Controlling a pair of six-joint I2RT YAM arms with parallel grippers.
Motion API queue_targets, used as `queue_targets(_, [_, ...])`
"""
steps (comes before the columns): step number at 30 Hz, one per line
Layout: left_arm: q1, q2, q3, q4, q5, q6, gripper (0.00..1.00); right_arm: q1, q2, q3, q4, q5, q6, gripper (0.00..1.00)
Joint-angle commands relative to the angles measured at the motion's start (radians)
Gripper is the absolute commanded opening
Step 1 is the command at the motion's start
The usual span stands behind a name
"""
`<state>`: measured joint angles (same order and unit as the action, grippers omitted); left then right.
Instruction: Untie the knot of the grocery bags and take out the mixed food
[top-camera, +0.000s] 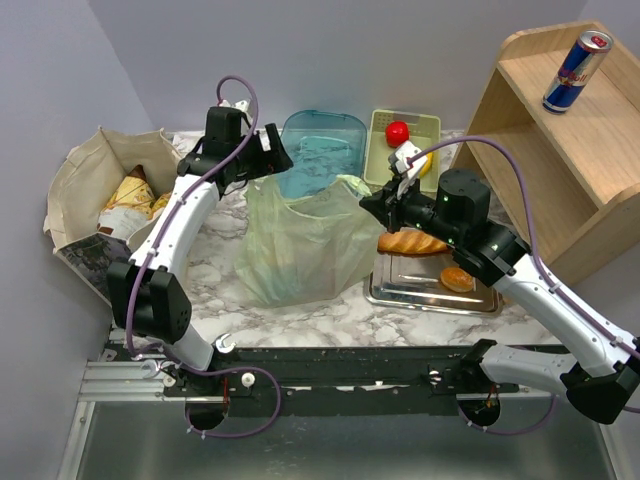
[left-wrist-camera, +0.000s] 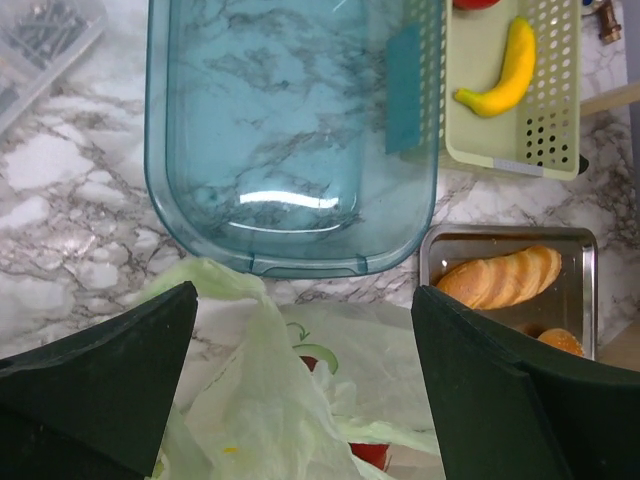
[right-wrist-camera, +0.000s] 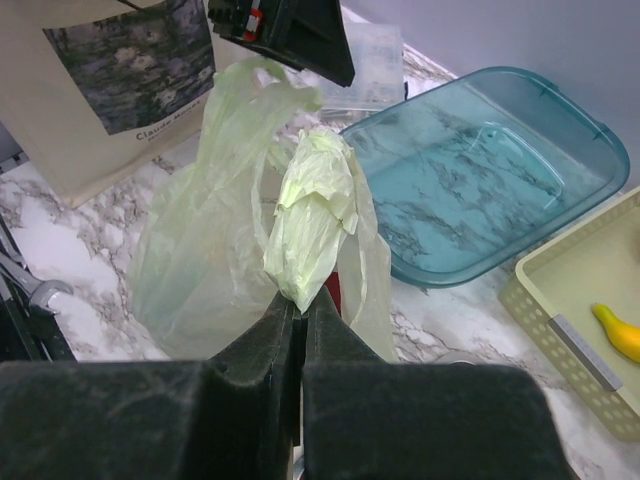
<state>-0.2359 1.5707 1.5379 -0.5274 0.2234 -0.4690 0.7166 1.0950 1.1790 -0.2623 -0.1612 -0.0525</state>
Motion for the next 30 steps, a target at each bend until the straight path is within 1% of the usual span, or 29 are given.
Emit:
queue_targets(1, [0.017,0.015,-0.011,-0.061,0.044,-0.091,0.91,0.0,-0.018,0.004,-0.004,0.031,-0.012,0.01])
queue_targets(3, [0.009,0.002,-0.031,-0.076,0.019,-0.11,0.92,-0.001,-0.015,0.01,-0.012,0.017,-0.015,0.01])
queue_targets(5, [-0.006,-0.014,-0.041,-0.086,-0.002,-0.137,0.98,-0.001,-0.008,0.013,-0.014,0.011,-0.02,0.01])
queue_targets(8, [-0.035,-0.061,-0.05,-0.087,-0.022,-0.15,0.99,0.0,-0.003,0.011,-0.011,0.007,-0.027,0.01])
queue_targets(10, [-0.068,-0.097,-0.038,-0.105,-0.098,-0.139,0.98,0.0,-0.001,0.01,-0.011,0.002,-0.032,0.01])
queue_targets(13, [-0.107,-0.154,-0.027,-0.096,-0.23,-0.081,0.98,-0.001,-0.001,0.008,-0.011,0.0,-0.035,0.01])
queue_targets(15, [-0.132,-0.179,-0.004,-0.095,-0.369,-0.016,0.99,-0.002,-0.001,0.007,-0.009,-0.003,-0.036,0.01])
queue_targets(17, [-0.161,-0.172,0.045,-0.12,-0.478,0.07,0.98,-0.001,-0.001,0.007,-0.009,-0.004,-0.035,0.01])
queue_targets(19, [-0.19,-0.125,0.148,-0.223,-0.546,0.096,0.98,-0.001,-0.001,0.005,-0.01,-0.006,-0.033,0.01])
queue_targets(20, [-0.199,-0.105,0.203,-0.273,-0.546,0.078,0.98,0.0,-0.001,0.004,-0.009,-0.008,-0.031,0.01])
queue_targets(24, [-0.211,-0.12,0.182,-0.277,-0.425,0.027,0.99,0.0,-0.004,0.004,-0.006,-0.006,-0.025,0.01])
queue_targets(26, [-0.211,-0.105,0.179,-0.296,-0.404,-0.025,0.99,-0.001,-0.008,0.004,-0.008,-0.005,-0.021,0.01])
queue_targets(30, [-0.224,-0.078,0.181,-0.31,-0.424,-0.122,0.98,0.0,-0.014,0.005,-0.024,-0.007,-0.021,0.01])
